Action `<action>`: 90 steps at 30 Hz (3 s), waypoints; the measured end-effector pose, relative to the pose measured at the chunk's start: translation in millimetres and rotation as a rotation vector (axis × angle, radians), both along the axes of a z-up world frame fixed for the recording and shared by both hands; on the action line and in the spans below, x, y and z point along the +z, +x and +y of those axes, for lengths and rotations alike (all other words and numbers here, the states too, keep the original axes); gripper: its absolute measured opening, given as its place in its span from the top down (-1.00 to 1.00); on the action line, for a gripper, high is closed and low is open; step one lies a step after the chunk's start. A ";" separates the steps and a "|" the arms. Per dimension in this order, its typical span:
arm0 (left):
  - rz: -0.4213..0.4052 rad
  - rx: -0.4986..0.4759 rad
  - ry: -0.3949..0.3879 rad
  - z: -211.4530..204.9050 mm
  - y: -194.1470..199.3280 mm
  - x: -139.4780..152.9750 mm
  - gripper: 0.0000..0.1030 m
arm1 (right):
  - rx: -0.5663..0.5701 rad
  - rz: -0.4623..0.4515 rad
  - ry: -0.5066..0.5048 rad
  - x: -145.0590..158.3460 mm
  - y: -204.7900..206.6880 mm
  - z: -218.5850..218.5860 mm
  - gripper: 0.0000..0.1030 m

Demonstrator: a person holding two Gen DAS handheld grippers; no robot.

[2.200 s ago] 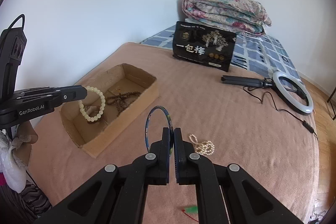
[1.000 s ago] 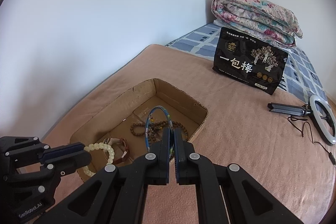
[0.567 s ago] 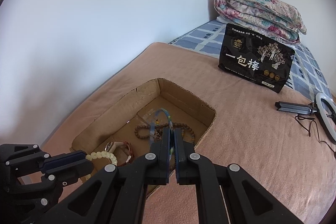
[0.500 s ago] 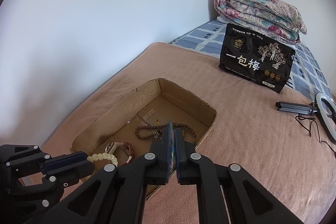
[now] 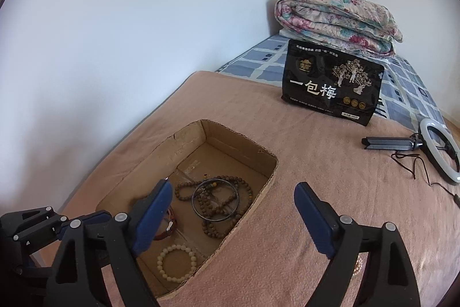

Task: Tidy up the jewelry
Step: 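Open both grippers to drop the bracelet and bangle into the box, then withdraw both grippers from the box toward the white pearl necklace, then grasp the white pearl necklace with the left gripper while the right gripper grasps the pearl earring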

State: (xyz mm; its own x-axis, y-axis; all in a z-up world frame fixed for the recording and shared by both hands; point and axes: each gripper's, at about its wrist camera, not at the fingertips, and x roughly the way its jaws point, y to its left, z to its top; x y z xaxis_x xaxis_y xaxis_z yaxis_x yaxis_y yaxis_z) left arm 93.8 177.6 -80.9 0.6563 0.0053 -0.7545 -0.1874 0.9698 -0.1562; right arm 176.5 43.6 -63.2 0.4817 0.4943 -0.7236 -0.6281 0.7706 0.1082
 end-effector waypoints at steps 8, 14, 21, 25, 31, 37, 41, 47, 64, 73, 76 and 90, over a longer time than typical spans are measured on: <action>-0.017 -0.014 0.032 -8.0 0.3 4.7 0.49 | -0.049 -0.011 0.006 5.6 1.1 -17.0 -0.99; -0.029 -0.030 0.053 -16.7 -0.8 7.6 0.49 | -0.112 -0.048 0.000 12.6 1.9 -35.4 -0.99; -0.045 -0.056 0.065 -29.0 -1.4 12.6 0.48 | -0.175 -0.076 -0.019 16.8 5.2 -62.9 -0.99; -0.062 -0.076 0.081 -39.7 -2.5 15.4 0.08 | -0.203 -0.097 -0.028 21.0 5.0 -83.1 -0.99; -0.069 -0.099 0.092 -55.0 -1.4 18.1 0.02 | -0.239 -0.115 -0.049 25.1 2.4 -111.8 -0.99; -0.066 -0.127 0.101 -69.7 1.7 18.8 0.02 | -0.259 -0.125 -0.071 28.1 -2.5 -138.5 -0.99; -0.059 -0.154 0.102 -81.7 4.5 17.7 0.02 | -0.272 -0.127 -0.074 30.6 -6.2 -156.9 -0.99; -0.062 -0.182 0.113 -100.9 7.4 17.3 0.02 | -0.295 -0.131 -0.078 33.6 -12.5 -188.2 -0.99; -0.015 -0.252 0.054 -140.7 35.8 -4.2 0.02 | -0.434 -0.107 -0.115 11.6 -15.6 -286.0 -0.99; 0.023 -0.286 0.019 -156.2 56.1 -18.4 0.02 | -0.376 0.036 -0.094 -18.3 -9.9 -303.6 -0.85; 0.038 -0.295 0.002 -160.1 65.1 -24.0 0.02 | -0.343 0.072 -0.095 -26.9 -9.3 -301.8 -0.80; 0.127 -0.338 -0.072 -183.6 106.1 -64.5 0.09 | -0.226 0.193 -0.155 -72.6 -10.6 -287.6 -0.32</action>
